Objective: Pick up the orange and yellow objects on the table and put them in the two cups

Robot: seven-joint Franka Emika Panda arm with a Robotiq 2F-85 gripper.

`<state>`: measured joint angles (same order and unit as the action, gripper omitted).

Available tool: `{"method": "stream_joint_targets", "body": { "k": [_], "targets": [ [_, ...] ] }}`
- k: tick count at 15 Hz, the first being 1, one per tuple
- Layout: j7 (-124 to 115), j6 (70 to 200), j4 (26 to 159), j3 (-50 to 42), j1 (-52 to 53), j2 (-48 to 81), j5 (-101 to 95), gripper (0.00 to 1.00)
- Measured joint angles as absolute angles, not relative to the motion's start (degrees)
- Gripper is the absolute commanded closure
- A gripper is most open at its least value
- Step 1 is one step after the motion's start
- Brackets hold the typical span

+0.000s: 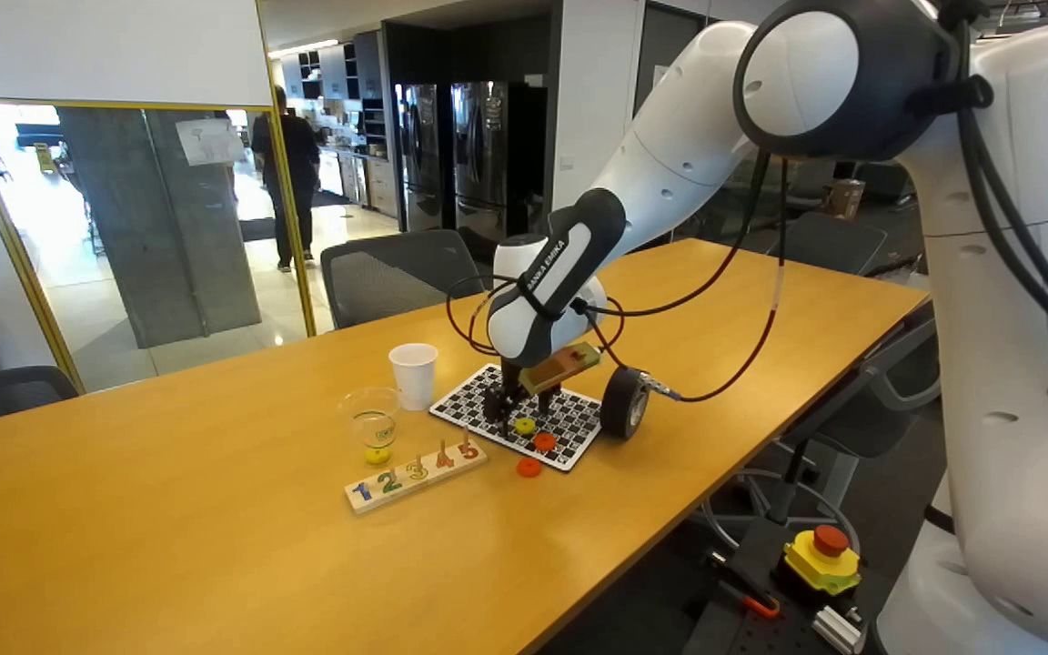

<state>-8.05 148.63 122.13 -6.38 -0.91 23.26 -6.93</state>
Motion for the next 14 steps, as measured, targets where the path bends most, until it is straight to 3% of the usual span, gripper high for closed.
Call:
{"method": "stream_joint_targets", "body": {
  "k": [14],
  "targets": [
    [-8.2,148.9,124.0,-6.1,-0.9,21.8,-6.1,0.00]
  ]
}}
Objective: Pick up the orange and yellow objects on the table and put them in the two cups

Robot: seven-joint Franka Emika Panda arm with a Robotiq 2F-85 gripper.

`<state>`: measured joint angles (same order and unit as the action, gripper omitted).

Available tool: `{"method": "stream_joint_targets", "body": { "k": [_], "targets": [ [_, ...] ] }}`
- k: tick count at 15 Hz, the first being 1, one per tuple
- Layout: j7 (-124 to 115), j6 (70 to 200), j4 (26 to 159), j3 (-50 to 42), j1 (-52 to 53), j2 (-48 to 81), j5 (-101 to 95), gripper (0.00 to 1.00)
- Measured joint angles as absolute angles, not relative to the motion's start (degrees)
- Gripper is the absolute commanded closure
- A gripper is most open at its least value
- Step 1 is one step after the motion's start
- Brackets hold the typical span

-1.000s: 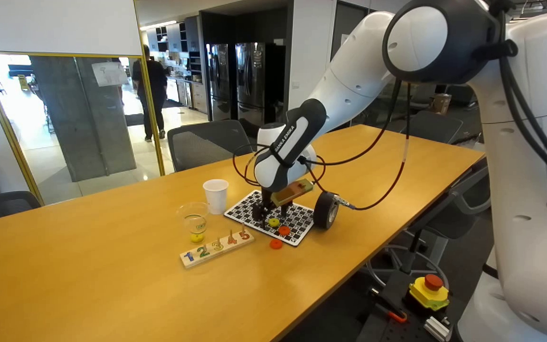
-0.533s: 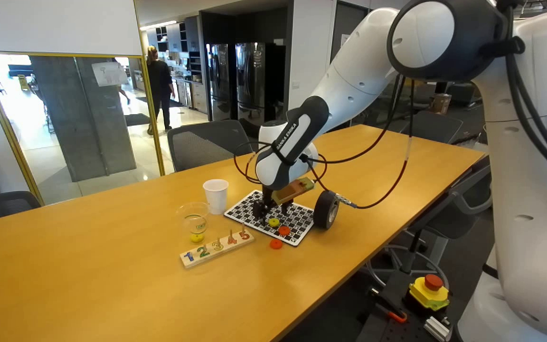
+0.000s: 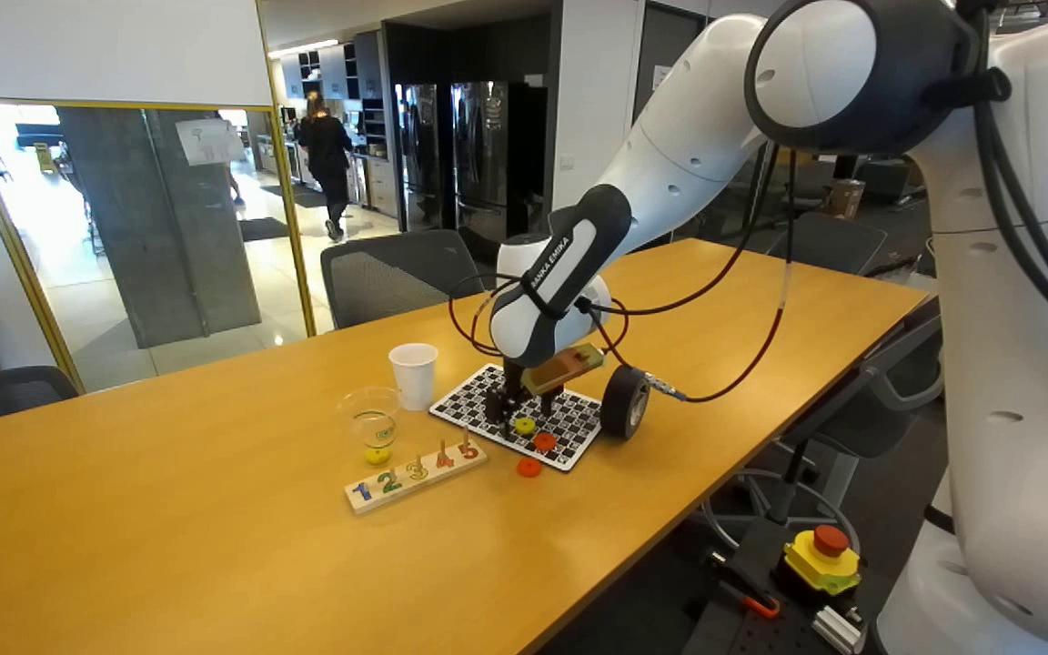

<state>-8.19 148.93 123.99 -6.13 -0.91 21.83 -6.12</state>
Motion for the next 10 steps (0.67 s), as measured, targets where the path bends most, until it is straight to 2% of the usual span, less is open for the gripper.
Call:
{"method": "stream_joint_targets", "body": {
  "k": [1,2,3,10],
  "targets": [
    [-8.2,148.9,124.0,-6.1,-0.9,21.8,-5.9,0.00],
    [-8.2,148.9,124.0,-6.0,-0.9,21.8,-5.7,0.25],
    [-8.2,148.9,124.0,-6.0,-0.9,21.8,-5.5,0.25],
    [-8.2,148.9,124.0,-6.0,-0.9,21.3,-5.3,0.80]
  ]
}}
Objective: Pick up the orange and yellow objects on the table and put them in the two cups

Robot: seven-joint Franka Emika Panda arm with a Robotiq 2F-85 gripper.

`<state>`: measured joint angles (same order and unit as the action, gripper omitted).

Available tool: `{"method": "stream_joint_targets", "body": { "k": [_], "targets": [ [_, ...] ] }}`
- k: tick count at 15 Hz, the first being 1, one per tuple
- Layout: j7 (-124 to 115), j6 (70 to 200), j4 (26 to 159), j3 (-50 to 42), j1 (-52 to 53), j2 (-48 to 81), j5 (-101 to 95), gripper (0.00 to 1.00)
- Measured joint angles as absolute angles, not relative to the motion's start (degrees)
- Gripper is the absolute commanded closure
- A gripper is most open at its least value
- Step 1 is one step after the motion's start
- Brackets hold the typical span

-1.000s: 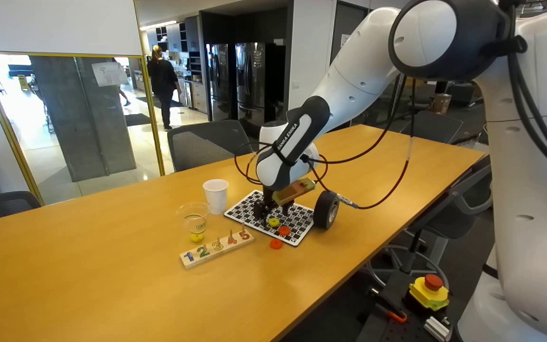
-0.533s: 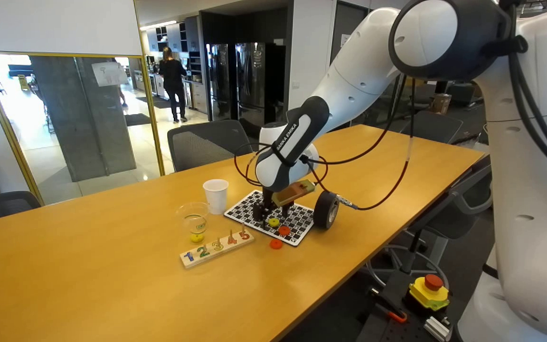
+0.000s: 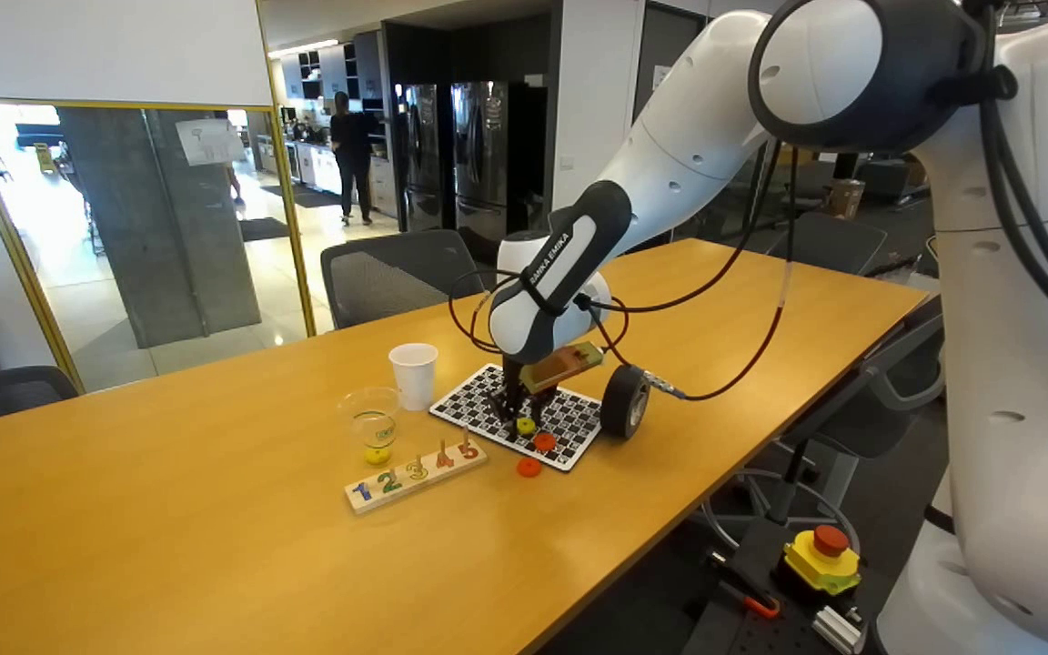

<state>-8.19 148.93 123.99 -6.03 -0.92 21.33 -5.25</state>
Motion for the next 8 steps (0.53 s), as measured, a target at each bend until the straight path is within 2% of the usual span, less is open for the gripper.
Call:
{"method": "stream_joint_targets", "body": {
  "k": [1,8],
  "targets": [
    [-8.2,148.9,124.0,-6.1,-0.9,21.2,-5.2,0.83],
    [-8.2,148.8,123.8,-6.0,-0.6,20.1,-5.2,0.83]
  ]
}}
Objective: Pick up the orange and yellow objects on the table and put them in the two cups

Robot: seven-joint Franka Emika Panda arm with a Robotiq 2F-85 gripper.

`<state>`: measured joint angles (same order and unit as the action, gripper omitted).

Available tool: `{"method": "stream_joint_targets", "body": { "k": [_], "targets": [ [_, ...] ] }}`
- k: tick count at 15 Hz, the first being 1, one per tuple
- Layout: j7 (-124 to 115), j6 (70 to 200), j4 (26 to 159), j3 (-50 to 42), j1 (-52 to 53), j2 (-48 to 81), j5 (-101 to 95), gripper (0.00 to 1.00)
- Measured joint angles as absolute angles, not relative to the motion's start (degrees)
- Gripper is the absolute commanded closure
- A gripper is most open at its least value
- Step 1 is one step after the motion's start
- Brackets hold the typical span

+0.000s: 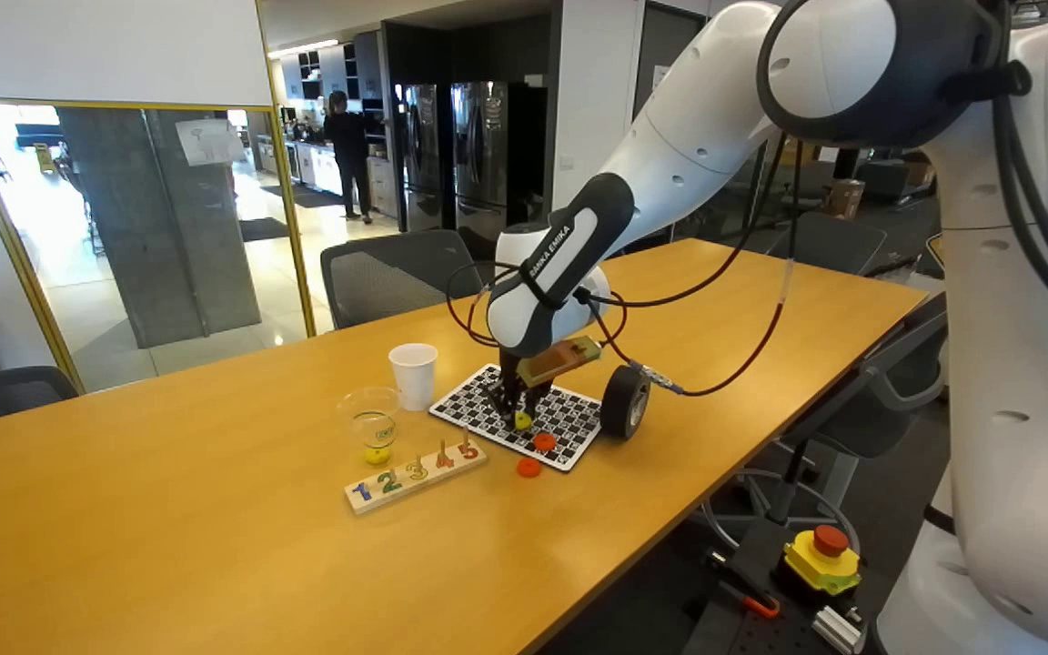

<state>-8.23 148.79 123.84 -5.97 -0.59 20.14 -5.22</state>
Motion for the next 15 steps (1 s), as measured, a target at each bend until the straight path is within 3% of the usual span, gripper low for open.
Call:
{"method": "stream_joint_targets", "body": {
  "k": [15],
  "targets": [
    [-7.9,147.4,112.0,1.0,6.9,18.3,-6.1,0.83]
  ]
}}
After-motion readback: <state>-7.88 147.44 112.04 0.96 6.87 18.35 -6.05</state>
